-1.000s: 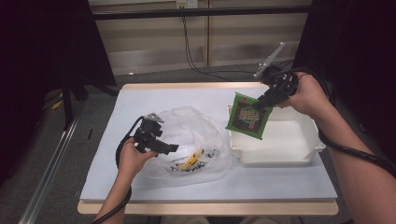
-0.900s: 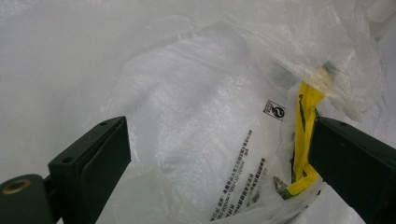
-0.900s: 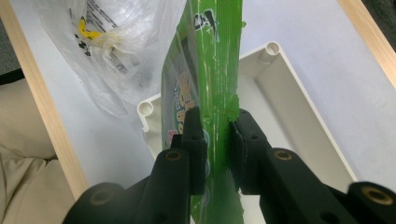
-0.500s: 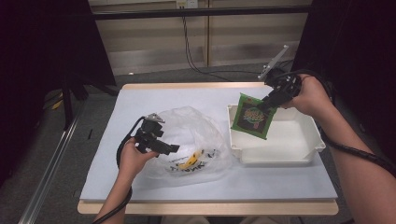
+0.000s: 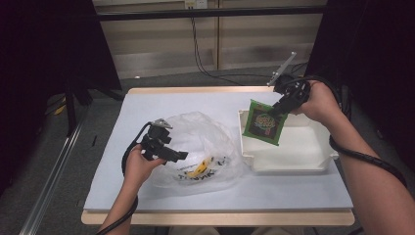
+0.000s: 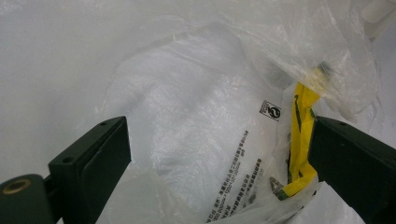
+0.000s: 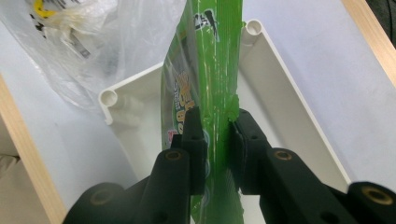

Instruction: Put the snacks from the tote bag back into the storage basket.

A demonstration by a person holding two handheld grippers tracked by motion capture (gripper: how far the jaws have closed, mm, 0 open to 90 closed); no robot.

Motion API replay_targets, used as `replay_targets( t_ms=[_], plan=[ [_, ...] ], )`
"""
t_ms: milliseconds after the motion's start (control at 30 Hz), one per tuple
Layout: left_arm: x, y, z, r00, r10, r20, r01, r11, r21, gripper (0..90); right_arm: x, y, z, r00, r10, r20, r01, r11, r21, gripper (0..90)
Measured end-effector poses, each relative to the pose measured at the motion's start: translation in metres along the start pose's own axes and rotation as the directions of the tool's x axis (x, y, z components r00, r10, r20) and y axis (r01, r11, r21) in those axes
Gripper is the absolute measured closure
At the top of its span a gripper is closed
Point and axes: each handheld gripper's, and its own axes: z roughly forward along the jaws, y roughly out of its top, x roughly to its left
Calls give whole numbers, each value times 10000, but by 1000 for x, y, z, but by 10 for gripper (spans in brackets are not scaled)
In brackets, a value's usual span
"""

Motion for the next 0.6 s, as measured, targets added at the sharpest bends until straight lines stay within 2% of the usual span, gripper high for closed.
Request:
replay_targets(
  t_ms=[33,233,267,333,367,433,533,567,600],
  plan=[
    [-1,0,1,9999,-144,-11,144,9999,-88,59,0,0,1,10000,33,50,-34,10000,76,775],
    [-1,0,2,9997,-249,31,250,9994,-226,57,-3,0,8,9998,-178,92,177,9997,146,775],
    [0,0,1,9997,-238,9,238,9995,-229,56,-3,0,9,9999,-26,103,25,9999,137,775],
    [0,0,1,9997,-247,13,247,9994,-244,55,-4,-1,11,9999,-68,104,67,9999,132,775],
    [0,0,0,10000,-89,1,89,9999,-120,55,-5,-1,12,9999,-104,122,103,9998,141,775],
    [0,0,1,9998,-209,21,209,9995,-220,56,-6,-2,13,9999,-102,108,101,9998,165,775],
    [0,0,1,9999,-48,-121,47,10000,-24,57,-8,-3,18,9998,-160,146,159,9998,109,775],
    [0,0,1,9999,-48,-104,47,10000,-68,57,-8,-3,19,9999,-87,132,85,9998,166,775],
    [0,0,1,9999,-83,-117,82,9999,-96,57,-9,-4,21,9997,-224,126,223,9996,145,775]
  ],
)
